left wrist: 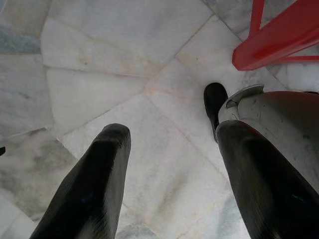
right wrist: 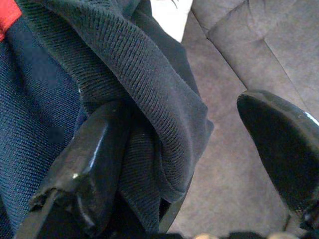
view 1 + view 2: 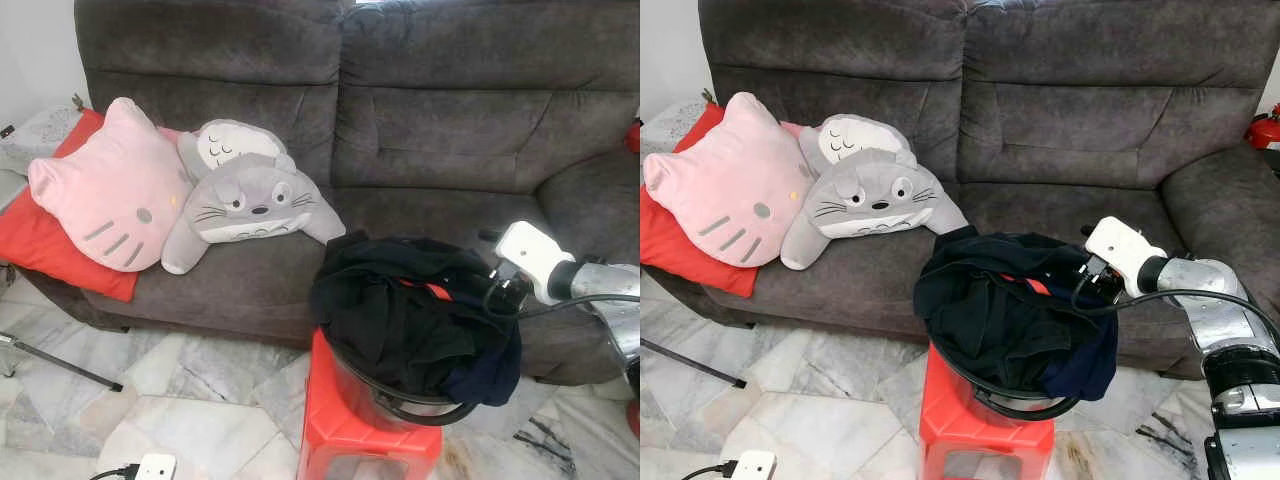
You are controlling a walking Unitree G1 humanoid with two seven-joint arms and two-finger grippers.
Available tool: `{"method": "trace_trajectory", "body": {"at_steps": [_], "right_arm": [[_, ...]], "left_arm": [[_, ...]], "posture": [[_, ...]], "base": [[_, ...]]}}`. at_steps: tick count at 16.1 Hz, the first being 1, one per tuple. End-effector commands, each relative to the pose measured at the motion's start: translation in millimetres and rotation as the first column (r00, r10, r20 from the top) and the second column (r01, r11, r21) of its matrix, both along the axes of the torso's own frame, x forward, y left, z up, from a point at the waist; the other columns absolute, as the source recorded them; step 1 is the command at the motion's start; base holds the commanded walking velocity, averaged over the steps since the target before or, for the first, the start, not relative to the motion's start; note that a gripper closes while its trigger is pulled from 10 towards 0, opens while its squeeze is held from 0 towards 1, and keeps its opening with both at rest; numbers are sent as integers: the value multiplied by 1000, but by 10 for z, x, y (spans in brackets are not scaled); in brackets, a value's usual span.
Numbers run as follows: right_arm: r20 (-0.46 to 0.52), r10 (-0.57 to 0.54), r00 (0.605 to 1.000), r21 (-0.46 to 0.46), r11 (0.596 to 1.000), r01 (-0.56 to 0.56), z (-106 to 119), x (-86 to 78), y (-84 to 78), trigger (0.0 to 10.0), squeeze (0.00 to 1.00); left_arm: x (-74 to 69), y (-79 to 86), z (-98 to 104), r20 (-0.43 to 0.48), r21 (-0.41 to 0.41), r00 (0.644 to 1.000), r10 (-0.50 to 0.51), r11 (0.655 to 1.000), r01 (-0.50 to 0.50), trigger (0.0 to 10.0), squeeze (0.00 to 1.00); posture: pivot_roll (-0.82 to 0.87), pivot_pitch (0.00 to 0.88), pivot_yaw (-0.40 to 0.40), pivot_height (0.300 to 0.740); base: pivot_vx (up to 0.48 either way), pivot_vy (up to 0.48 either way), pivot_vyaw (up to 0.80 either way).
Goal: Hang hanger
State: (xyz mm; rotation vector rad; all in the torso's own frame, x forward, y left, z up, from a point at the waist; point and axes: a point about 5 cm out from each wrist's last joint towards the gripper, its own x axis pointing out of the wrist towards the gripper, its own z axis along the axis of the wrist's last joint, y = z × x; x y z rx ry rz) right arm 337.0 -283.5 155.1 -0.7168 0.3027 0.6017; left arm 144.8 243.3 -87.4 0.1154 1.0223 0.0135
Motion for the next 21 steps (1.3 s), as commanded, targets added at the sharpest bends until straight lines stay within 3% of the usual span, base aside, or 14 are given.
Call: {"method": "trace_trajectory", "body": {"at_steps": [1, 16, 21], "right_arm": [[15, 8, 1000, -5, 1000, -8, 35, 25, 15, 0, 0], [51, 21, 998, -3, 1000, -21, 69, 59, 55, 0, 0], [170, 31, 985, 20, 999, -34, 294, 135, 152, 0, 0]], "left_arm": [[-30, 8, -9, -5, -2, 1000, 7, 1000, -7, 10000, 0], [-45, 19, -12, -9, 4, 1000, 10, 1000, -10, 10000, 0], [-40, -7, -18, -9, 8, 1000, 7, 1000, -7, 10000, 0]], "posture": [[-132, 12, 46, 740], [-133, 12, 44, 740], [-138, 9, 44, 740]], "base": [[0, 0, 0], [0, 0, 0], [0, 0, 0]]}}
